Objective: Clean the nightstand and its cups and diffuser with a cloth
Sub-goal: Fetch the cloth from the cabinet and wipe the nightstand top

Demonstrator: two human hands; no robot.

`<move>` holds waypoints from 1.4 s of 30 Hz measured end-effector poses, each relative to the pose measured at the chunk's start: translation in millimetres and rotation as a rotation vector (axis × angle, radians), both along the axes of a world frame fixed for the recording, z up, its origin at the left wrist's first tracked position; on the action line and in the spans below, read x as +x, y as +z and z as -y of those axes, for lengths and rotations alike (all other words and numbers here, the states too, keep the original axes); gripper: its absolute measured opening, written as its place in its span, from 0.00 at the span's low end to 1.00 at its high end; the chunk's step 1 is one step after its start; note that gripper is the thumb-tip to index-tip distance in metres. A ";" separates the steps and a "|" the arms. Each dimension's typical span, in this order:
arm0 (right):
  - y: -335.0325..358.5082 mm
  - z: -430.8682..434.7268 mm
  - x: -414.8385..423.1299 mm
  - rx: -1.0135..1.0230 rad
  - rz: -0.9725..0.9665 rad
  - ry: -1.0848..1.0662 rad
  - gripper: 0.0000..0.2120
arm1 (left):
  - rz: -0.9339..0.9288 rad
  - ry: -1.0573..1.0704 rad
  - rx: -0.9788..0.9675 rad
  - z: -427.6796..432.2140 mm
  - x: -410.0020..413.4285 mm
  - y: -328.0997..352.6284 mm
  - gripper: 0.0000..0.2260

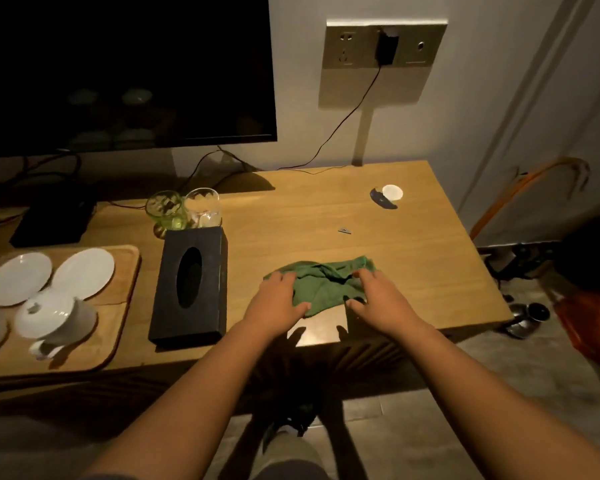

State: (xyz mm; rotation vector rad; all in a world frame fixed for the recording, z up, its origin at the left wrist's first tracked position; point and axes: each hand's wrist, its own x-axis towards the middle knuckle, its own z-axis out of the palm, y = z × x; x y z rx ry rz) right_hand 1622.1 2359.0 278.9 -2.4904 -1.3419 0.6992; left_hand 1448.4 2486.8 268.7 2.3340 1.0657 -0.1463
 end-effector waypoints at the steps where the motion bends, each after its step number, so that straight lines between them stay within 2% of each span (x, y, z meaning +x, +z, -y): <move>1: -5.5 -14.2 8.2 -0.008 0.013 -0.007 0.28 | -0.013 -0.013 -0.006 -14.8 10.4 -7.3 0.32; 7: -44.0 -69.6 40.1 -0.115 0.058 -0.002 0.31 | -0.134 -0.088 -0.009 -66.4 57.6 -47.5 0.32; 11: -69.0 -82.2 48.2 -0.154 0.084 0.036 0.30 | -0.184 -0.161 0.063 -79.1 70.6 -66.1 0.25; 15: -78.1 -80.0 50.6 -0.168 0.178 0.052 0.20 | -0.227 -0.243 -0.086 -81.2 84.0 -74.9 0.20; 20: -75.5 -54.7 52.7 -0.254 -0.059 -0.108 0.13 | -0.173 -0.313 -0.175 -64.8 100.3 -69.6 0.13; 25: -65.1 35.0 43.6 -0.188 -0.135 -0.469 0.08 | -0.096 -0.576 -0.254 -14.9 134.9 -51.9 0.10; 29: -45.5 144.8 22.8 -0.043 -0.328 -0.829 0.07 | -0.070 -0.885 -0.217 64.3 164.5 -38.2 0.08; 34: -15.7 309.1 -65.5 0.121 -0.344 -1.292 0.08 | 0.006 -1.292 -0.191 226.4 163.6 -13.2 0.07; 39: 13.8 465.6 -216.5 0.282 -0.250 -1.673 0.10 | 0.043 -1.636 -0.237 424.4 87.0 14.0 0.09; 42: 37.5 544.2 -321.8 0.291 -0.181 -1.819 0.09 | 0.065 -1.833 -0.243 540.4 19.4 28.0 0.09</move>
